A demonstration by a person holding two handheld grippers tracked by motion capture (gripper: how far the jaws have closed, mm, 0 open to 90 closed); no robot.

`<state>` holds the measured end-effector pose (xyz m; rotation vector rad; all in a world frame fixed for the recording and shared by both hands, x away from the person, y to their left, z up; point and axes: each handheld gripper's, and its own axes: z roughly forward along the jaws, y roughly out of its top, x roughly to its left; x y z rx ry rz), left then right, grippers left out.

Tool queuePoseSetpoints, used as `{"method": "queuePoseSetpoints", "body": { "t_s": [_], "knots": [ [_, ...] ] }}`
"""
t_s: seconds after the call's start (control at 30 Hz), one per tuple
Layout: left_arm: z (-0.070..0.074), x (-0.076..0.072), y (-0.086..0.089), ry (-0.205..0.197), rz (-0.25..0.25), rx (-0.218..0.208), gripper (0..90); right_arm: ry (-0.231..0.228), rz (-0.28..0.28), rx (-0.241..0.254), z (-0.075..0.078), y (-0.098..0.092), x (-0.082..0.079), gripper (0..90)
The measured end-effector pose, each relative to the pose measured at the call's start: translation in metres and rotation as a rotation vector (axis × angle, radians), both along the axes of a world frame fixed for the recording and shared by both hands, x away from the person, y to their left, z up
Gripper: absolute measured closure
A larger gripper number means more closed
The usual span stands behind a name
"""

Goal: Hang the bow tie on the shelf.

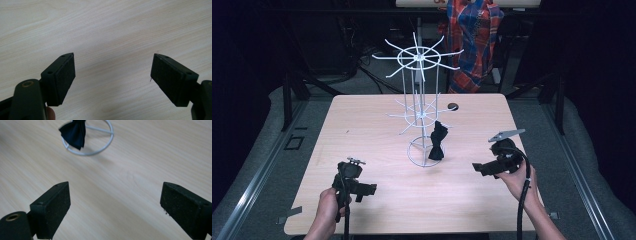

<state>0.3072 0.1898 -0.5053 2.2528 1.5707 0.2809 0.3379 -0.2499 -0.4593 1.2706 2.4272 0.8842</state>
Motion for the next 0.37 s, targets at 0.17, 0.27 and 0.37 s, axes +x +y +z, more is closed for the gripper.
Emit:
{"method": "queuePoseSetpoints", "body": {
  "t_s": [0.17,0.27,0.37],
  "knots": [
    [0.0,0.001,0.0,-0.001,0.002,0.002,20.0,0.009,0.026,-0.077,-0.012,-0.007,-0.015,8.0],
    [0.0,0.001,0.0,0.001,0.004,0.004,20.0,0.034,0.038,-0.113,-0.023,-0.007,-0.02,5.9],
    [-0.001,0.002,0.0,0.001,0.01,0.01,20.1,0.066,0.051,-0.165,-0.035,-0.005,-0.019,4.5]
  ]
}}
